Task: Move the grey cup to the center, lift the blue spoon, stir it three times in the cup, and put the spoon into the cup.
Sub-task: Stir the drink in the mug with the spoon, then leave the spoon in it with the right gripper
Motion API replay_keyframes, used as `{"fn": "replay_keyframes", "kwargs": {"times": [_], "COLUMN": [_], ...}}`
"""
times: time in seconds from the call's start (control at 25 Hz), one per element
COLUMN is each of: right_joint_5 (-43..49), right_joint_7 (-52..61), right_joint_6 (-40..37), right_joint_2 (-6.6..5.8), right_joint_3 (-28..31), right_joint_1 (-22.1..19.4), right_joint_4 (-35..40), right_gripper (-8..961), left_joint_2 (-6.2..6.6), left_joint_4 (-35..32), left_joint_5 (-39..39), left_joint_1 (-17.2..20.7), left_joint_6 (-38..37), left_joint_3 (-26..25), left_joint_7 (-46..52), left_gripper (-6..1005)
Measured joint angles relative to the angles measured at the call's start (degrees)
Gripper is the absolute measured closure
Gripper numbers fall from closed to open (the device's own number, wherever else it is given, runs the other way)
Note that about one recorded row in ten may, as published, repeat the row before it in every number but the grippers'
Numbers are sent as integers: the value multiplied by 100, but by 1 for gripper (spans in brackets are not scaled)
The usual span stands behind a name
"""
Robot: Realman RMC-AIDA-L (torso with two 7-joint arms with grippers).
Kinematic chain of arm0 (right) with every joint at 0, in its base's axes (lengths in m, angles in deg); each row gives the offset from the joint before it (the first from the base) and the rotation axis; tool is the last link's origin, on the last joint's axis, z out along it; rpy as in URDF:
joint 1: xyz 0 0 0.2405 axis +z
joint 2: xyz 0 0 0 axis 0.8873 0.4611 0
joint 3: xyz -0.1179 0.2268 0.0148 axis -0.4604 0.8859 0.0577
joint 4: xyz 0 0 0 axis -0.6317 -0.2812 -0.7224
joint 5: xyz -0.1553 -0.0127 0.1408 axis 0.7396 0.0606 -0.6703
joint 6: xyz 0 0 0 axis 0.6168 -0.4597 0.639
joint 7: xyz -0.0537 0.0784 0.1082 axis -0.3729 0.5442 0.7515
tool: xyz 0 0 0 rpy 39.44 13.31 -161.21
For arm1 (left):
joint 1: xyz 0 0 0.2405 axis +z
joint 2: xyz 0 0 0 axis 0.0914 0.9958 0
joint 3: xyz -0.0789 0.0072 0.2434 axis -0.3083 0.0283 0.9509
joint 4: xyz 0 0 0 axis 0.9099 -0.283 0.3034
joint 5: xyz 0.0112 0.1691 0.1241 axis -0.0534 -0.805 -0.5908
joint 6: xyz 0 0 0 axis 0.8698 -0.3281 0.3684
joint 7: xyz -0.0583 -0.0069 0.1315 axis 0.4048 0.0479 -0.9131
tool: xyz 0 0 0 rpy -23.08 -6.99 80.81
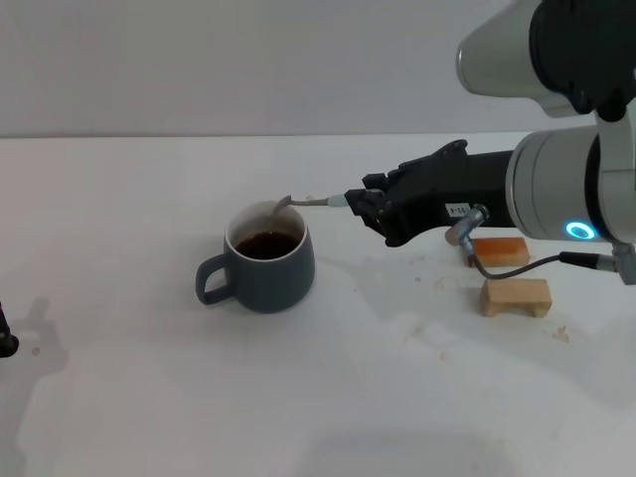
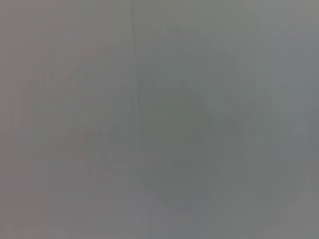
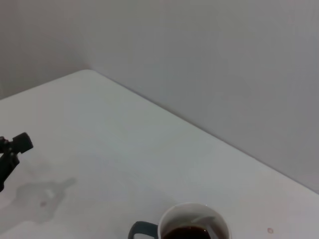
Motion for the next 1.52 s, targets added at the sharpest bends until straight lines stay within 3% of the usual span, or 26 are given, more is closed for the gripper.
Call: {"fn": "replay_keyframes", "kwargs": {"times": [0.68,1.52], "right_joint_5": [-25,-67], "right_joint_7": [-39,-19], "right_joint_6": [-497,-1070], "right_joint_2": [0,16], "right_joint_3": [-309,-583], "right_joint_1": [187,819], "right_joint_4": [781,1910], "right_gripper": [755,744], "left_joint_2": [0,9], "left_joint_4": [-27,-44], "left_joint_5": [0,0], "left_joint_1": [10,59], "left_joint_6": [-22,-30], "left_joint_3": [0,-11], "left_joint_7": [0,3], "left_gripper": [1000,1000]}}
